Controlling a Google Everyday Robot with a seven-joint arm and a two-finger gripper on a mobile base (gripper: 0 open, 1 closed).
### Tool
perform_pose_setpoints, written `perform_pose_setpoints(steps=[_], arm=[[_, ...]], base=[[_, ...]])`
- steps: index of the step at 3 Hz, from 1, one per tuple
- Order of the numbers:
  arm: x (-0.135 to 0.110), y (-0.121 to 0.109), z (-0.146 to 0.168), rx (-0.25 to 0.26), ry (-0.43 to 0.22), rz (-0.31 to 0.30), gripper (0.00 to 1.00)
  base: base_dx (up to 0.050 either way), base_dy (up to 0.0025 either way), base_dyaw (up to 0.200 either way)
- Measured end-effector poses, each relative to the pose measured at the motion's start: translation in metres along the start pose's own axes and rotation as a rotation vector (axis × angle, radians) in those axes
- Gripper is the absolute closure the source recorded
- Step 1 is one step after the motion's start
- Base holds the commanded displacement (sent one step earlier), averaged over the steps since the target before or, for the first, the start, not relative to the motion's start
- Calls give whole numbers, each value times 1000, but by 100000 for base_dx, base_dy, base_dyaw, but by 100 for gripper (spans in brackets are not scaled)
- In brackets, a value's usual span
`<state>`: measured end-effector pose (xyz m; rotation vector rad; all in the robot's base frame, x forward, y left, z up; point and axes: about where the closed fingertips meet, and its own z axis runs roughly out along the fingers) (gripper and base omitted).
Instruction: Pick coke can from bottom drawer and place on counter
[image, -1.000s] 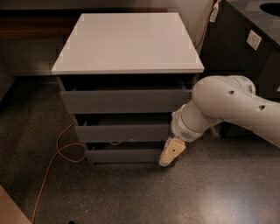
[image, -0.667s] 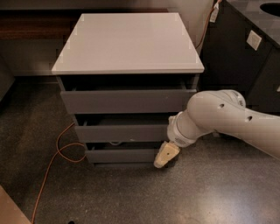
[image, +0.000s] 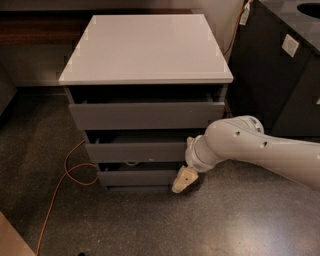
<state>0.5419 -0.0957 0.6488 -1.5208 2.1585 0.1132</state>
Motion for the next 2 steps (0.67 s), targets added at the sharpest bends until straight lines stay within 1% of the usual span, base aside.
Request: perform_pose_setpoints(steps=[1, 2], arm=[[4, 0, 8, -22, -43, 16, 0], [16, -6, 41, -110, -208, 52, 0]], base=[[0, 0, 0], [0, 0, 0]])
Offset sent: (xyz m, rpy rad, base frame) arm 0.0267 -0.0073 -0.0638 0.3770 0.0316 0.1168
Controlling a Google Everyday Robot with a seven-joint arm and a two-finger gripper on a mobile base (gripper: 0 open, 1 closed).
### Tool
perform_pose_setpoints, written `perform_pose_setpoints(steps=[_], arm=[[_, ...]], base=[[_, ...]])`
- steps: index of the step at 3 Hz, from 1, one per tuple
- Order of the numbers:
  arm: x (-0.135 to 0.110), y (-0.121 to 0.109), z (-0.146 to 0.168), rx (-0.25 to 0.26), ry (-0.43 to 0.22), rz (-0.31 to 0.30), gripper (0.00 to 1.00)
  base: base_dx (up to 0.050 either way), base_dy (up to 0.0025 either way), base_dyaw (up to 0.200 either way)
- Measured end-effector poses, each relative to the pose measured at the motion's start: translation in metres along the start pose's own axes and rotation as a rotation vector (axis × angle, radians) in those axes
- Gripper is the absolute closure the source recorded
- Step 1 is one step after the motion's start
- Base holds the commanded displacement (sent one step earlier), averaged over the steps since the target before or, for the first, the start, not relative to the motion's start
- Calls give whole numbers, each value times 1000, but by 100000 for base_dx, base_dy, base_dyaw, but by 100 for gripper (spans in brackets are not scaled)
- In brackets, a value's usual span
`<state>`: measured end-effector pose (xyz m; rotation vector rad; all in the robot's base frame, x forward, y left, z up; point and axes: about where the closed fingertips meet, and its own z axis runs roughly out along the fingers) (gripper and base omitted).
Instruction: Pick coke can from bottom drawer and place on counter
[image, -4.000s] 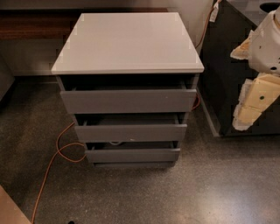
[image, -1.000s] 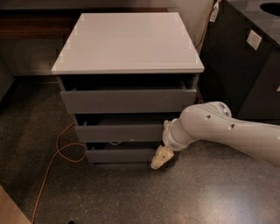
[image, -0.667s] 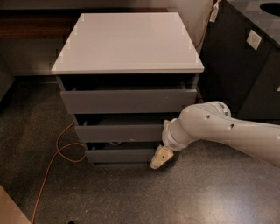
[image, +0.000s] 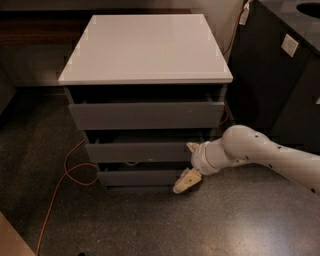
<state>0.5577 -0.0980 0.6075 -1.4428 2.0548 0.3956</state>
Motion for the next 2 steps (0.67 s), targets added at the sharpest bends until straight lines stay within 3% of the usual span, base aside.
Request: perform_pose_setpoints(steps=[1, 2], arm=[[17, -13, 29, -63, -43, -5, 0], [39, -24, 63, -93, 12, 19, 0]], base=[[0, 0, 0], [0, 0, 0]])
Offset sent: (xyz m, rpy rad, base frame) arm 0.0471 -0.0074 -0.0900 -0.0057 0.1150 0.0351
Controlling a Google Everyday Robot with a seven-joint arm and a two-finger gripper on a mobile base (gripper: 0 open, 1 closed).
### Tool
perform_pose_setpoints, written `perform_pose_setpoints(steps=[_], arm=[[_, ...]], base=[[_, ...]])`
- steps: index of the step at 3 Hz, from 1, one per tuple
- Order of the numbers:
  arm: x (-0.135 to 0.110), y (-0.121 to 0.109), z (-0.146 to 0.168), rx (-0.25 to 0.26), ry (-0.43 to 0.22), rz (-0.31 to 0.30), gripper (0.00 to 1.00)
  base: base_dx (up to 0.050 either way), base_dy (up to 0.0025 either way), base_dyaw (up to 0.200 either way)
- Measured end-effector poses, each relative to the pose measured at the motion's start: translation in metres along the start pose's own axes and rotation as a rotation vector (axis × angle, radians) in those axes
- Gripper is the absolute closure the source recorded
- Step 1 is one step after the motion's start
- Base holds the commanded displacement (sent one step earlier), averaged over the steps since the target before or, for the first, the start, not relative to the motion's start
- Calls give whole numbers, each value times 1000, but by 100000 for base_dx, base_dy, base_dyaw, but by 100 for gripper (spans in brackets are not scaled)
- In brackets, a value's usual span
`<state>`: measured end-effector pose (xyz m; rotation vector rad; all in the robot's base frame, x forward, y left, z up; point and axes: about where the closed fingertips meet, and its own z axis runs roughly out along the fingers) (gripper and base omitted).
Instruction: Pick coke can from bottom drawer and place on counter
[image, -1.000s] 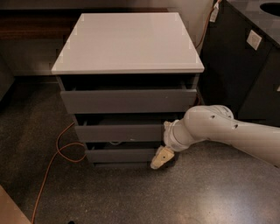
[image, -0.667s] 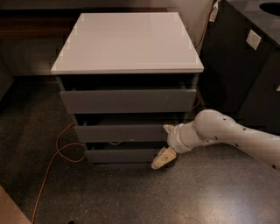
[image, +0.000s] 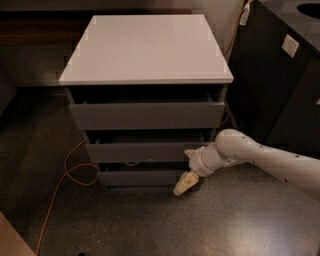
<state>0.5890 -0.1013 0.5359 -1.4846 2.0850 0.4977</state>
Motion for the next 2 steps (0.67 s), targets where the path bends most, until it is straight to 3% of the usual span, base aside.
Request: perform_pose_setpoints(steps=[2], arm=[[47, -11, 62, 59, 63, 20, 0]], base=[[0, 0, 0]])
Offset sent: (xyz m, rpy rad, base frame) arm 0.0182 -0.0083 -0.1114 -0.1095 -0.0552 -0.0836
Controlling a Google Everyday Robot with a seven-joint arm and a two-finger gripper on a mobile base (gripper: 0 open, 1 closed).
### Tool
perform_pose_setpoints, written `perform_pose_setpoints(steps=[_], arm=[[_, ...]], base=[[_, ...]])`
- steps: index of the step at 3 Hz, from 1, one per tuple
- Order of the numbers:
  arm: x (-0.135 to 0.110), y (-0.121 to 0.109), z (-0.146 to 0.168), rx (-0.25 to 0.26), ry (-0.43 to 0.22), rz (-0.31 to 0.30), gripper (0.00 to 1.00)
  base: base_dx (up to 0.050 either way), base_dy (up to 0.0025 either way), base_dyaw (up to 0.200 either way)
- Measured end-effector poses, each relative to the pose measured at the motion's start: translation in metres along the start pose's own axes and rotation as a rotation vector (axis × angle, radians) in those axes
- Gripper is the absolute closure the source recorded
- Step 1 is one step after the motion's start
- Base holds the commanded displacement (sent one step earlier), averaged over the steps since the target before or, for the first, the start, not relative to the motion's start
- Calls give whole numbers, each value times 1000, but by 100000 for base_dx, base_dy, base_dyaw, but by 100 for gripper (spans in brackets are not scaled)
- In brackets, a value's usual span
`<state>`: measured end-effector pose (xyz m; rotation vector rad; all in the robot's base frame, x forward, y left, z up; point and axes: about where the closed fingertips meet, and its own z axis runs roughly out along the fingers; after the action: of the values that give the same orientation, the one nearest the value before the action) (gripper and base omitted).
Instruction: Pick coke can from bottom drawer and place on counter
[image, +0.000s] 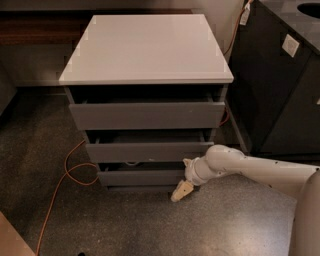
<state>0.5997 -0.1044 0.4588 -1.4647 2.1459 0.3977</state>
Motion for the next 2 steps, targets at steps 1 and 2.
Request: perform_pose_setpoints(steps=[1, 2], arm=[[19, -9, 26, 21, 12, -24, 0], [36, -22, 46, 42, -12, -39, 0]], base=[[0, 0, 0], [0, 0, 0]])
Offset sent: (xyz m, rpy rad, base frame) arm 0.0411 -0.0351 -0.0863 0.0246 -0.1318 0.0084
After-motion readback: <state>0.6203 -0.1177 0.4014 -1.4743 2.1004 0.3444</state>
